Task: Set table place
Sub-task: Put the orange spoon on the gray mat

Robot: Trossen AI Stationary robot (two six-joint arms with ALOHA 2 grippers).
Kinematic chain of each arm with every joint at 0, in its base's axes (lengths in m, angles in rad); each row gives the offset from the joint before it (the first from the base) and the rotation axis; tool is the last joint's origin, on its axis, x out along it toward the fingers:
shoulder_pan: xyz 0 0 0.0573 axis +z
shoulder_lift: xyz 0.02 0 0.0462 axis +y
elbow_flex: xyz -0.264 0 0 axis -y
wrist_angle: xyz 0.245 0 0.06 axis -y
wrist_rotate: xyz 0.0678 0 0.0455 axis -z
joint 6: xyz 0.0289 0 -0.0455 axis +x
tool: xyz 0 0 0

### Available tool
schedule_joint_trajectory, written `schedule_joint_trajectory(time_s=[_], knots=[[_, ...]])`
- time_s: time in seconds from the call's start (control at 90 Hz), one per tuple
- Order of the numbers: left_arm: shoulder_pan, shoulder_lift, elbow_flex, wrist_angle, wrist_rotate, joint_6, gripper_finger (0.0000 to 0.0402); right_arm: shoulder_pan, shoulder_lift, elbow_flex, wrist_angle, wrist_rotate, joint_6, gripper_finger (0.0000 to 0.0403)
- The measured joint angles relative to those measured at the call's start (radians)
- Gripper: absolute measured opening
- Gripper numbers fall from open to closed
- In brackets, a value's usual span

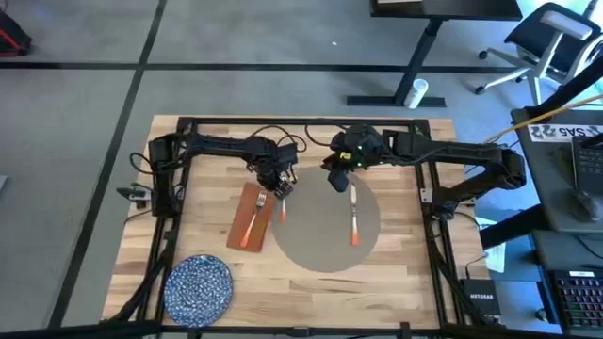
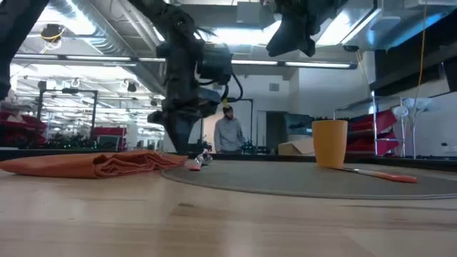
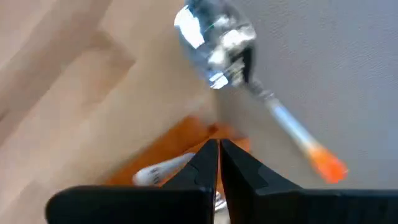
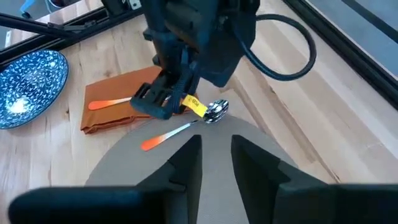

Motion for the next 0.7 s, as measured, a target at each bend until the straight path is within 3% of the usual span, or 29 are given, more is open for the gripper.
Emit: schedule_joint_trajectory(time_s=[0.7], knots=[[0.000, 0.000, -0.003, 0.038, 0.061, -0.047, 0.0000, 0.000, 0.000, 0.000, 0.001, 0.000, -0.007, 0.0074]])
